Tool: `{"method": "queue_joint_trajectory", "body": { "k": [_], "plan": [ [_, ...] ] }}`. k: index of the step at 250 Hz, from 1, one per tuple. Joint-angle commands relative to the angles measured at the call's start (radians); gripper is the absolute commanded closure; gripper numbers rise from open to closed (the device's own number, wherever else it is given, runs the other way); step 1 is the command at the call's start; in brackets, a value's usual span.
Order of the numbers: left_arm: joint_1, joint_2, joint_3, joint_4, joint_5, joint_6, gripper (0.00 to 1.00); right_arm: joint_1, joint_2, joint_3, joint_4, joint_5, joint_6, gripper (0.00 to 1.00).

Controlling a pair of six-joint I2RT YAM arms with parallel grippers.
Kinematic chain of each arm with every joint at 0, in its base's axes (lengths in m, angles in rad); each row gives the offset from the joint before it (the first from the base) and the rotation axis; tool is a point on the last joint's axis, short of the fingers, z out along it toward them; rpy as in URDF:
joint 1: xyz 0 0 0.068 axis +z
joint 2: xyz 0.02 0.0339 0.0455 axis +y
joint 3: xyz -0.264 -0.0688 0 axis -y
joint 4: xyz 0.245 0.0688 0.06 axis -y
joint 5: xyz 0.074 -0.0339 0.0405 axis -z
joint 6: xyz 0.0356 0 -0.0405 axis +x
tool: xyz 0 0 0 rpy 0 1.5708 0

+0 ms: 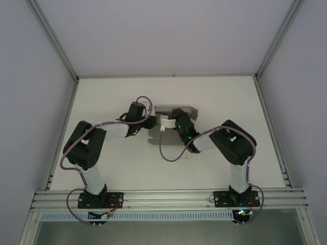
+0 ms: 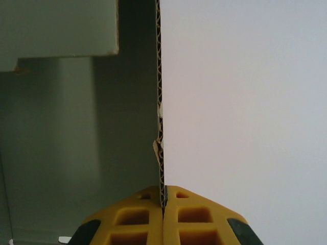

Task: Assemble paper box

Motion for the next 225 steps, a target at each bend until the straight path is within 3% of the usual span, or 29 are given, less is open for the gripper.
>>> {"method": "queue_joint_trajectory", "body": {
  "k": [1, 54, 159, 225],
  "plan": [
    [-0.020, -0.014, -0.027, 0.080, 0.032, 0.026, 0.56, 0.006, -0.026, -0.013, -0.054, -0.011, 0.030, 0.95],
    [-0.026, -0.038, -0.026, -0.014, 0.050, 0.084, 0.56, 0.007, -0.028, -0.017, -0.041, -0.003, 0.017, 0.96],
    [-0.030, -0.047, -0.005, -0.012, 0.119, 0.110, 0.56, 0.007, -0.033, -0.021, -0.057, -0.002, 0.019, 0.96],
    [-0.034, 0.025, 0.070, 0.031, 0.055, 0.098, 0.59, 0.009, -0.034, -0.024, -0.077, -0.019, 0.039, 0.96]
  ]
}}
